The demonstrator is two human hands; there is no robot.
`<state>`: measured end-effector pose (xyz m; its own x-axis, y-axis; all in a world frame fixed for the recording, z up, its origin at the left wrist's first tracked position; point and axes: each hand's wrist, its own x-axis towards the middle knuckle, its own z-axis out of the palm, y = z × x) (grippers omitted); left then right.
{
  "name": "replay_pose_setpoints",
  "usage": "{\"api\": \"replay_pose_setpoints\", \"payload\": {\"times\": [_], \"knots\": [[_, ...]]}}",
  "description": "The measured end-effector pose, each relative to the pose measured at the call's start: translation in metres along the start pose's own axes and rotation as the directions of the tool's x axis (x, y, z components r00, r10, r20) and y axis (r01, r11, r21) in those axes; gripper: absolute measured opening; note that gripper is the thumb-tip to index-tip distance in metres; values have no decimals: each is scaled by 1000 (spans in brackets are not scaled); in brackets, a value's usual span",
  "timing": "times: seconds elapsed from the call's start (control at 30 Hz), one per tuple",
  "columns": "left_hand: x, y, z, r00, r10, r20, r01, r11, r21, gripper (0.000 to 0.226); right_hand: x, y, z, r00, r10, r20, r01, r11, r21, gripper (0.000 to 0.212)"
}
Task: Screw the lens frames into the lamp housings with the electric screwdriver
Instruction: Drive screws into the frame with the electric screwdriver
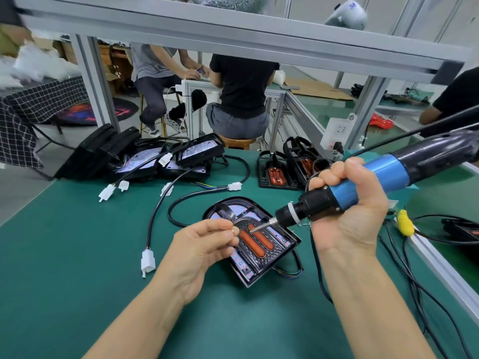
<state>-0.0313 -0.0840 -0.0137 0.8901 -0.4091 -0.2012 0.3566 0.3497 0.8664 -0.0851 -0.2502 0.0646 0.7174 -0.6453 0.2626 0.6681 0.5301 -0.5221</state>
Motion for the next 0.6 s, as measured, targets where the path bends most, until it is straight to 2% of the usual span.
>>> {"api": "replay_pose_setpoints", "payload": {"times": [0.47,0.6], "knots": [[-15,-1,6,996,-71,53,75,993,-91,11,-10,10,13,998,2,67,2,999,-55,16],[-15,-2,6,997,-75,36,78,991,-107,18,-11,10,13,997,2,78,3,998,-65,15]]}}
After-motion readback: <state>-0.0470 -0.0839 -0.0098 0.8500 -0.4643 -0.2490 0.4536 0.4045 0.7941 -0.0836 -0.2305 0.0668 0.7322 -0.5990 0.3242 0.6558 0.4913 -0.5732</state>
